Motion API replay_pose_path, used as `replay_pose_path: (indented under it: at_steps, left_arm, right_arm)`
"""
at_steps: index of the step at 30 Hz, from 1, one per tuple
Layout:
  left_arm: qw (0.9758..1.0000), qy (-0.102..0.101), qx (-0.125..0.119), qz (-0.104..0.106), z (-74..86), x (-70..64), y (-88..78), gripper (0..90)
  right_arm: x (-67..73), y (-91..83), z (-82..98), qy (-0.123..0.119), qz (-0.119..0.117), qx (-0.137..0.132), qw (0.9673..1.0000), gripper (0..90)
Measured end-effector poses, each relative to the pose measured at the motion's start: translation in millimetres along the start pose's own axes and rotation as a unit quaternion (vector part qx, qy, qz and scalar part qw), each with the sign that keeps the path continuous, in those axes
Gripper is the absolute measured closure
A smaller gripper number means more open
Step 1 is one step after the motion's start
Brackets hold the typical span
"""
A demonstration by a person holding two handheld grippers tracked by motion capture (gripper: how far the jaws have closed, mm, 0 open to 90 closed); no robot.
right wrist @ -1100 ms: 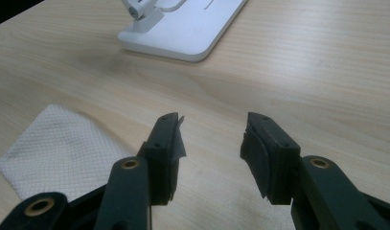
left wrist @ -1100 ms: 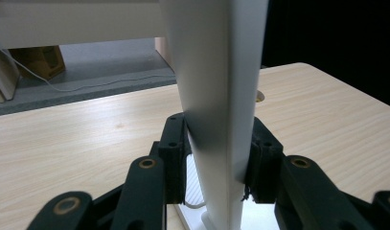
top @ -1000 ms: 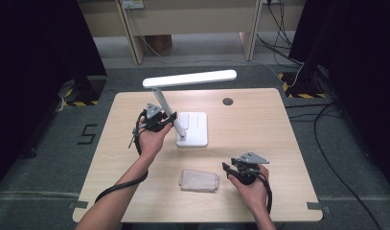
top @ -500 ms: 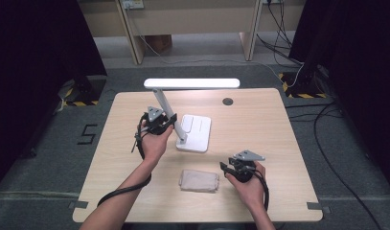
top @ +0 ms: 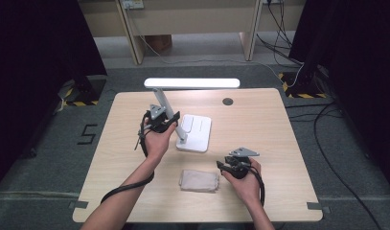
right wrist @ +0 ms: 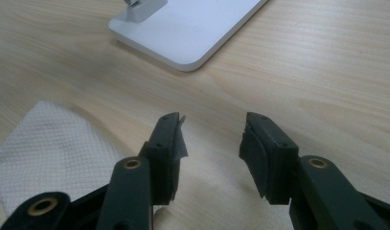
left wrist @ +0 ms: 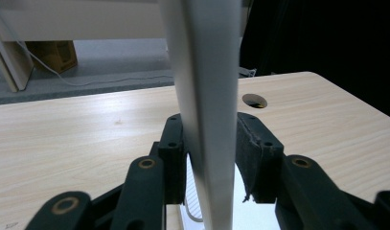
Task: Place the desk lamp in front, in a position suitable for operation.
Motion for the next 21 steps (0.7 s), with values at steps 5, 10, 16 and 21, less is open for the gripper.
replay_pose_path:
  at_steps: [5, 10, 16, 21]
  left_arm:
    - [1.0, -0.004, 0.006, -0.006, -0.1, 2.3, -0.8, 72.0]
    - [0.9995, -0.027, 0.011, -0.009, 0.8, 0.5, -5.3, 73.3]
    - [0.9988, -0.047, 0.01, -0.011, 2.4, -3.0, -11.1, 74.7]
    - [0.9984, -0.056, 0.011, -0.004, 4.5, -7.3, -18.1, 75.5]
  right_arm:
    - [1.1, 8.4, -6.1, 0.0, 0.008, 0.003, 1.0, 61.5]
    - [5.2, 15.5, -9.3, 0.003, 0.016, 0.012, 0.9998, 66.0]
    - [12.0, 14.9, -10.2, -0.007, 0.017, 0.014, 0.9997, 67.6]
    - [22.0, 18.0, -9.0, -0.014, 0.012, 0.019, 0.9997, 68.8]
Point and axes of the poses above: each handheld gripper's, and its own axes: y roughly forward along the jaws, z roughly out of its underside, x roughly to its left, the point moved 7 cm from there along y, roughly forward along the jaws, and after that the axes turned 9 degrees about y, right-handed, at the moved point
